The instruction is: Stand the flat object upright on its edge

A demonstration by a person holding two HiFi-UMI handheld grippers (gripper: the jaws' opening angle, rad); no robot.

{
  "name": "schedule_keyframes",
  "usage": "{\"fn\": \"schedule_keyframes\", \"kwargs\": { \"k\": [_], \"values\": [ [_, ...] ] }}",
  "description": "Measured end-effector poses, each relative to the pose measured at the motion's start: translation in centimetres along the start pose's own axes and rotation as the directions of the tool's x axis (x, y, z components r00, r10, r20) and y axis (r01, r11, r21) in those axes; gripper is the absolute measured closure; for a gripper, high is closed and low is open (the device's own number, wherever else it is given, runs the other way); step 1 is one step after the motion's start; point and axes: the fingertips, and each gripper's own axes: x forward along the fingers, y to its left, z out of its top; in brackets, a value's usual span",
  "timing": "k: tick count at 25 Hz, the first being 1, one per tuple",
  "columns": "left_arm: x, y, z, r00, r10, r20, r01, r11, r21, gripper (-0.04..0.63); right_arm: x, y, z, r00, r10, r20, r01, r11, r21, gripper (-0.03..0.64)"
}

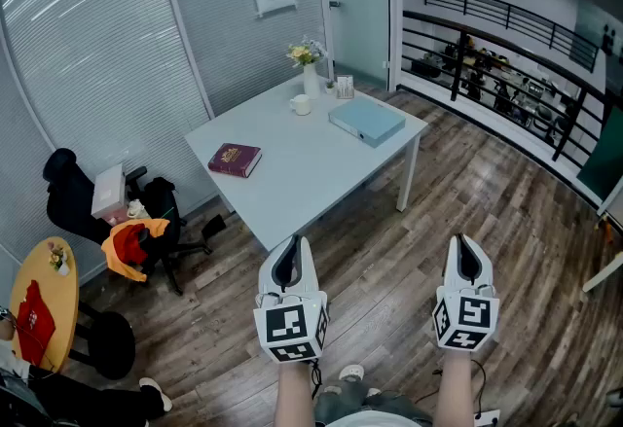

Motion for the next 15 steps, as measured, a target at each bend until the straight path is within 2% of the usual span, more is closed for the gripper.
{"fn": "schedule_keyframes", "kwargs": {
  "k": [15],
  "values": [
    [1.3,0.9,-0.7,1.000,-0.017,-0.013,0.017,1.000,-0.007,0.587,1.1,0.6,-0.9,1.000,-0.008,-0.020,0.008,1.000,-0.007,0.592]
  ]
}}
